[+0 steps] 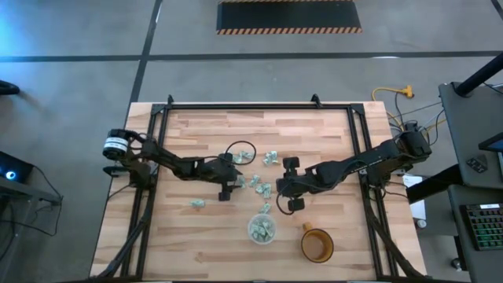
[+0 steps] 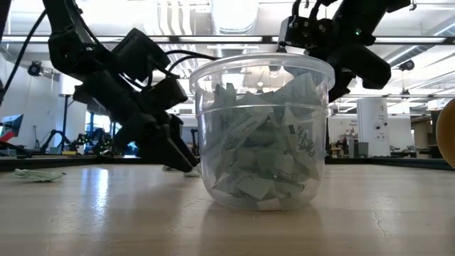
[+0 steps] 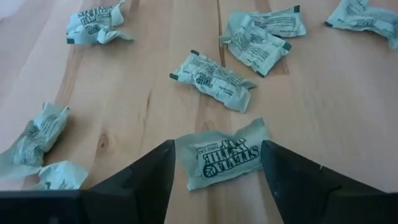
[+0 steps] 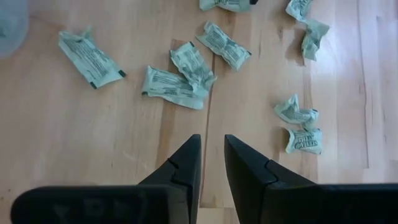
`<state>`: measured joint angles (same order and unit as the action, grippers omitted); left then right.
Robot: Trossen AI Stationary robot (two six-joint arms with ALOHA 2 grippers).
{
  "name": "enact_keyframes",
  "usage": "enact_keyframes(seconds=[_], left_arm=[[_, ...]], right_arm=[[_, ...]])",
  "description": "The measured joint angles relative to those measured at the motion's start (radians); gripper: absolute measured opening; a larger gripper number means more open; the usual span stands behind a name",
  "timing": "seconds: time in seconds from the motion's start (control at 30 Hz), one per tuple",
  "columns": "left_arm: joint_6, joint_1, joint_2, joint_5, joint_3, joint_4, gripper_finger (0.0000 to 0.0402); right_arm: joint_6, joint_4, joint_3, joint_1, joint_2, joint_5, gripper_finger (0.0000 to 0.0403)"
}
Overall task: Pick and place Stevia / Truvia into bins
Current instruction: Put the stevia packet into the transparent bin
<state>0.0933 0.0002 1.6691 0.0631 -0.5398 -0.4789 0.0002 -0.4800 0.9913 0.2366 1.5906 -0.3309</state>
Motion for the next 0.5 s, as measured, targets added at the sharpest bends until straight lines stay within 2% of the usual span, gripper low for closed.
enact_keyframes(seconds=[0.13, 0.33, 0.5], left_arm=[[0.000, 0.000, 0.041, -0.007, -0.021, -0.019, 0.0220], [0.019, 0.000, 0.107, -0.070, -0.070, -0.033, 0.0217], [0.021, 0.000, 0.113, -0.074, -0.078, -0.023, 0.0194]], right_arm=[[0.000, 0.000, 0.000, 0.000, 0.000, 0.000, 0.0059], [-0.003, 0.000, -0.001, 0.001, 0.000, 0.000, 0.0061], [-0.003, -0.002, -0.004, 0.001, 0.000, 0.000, 0.0059]])
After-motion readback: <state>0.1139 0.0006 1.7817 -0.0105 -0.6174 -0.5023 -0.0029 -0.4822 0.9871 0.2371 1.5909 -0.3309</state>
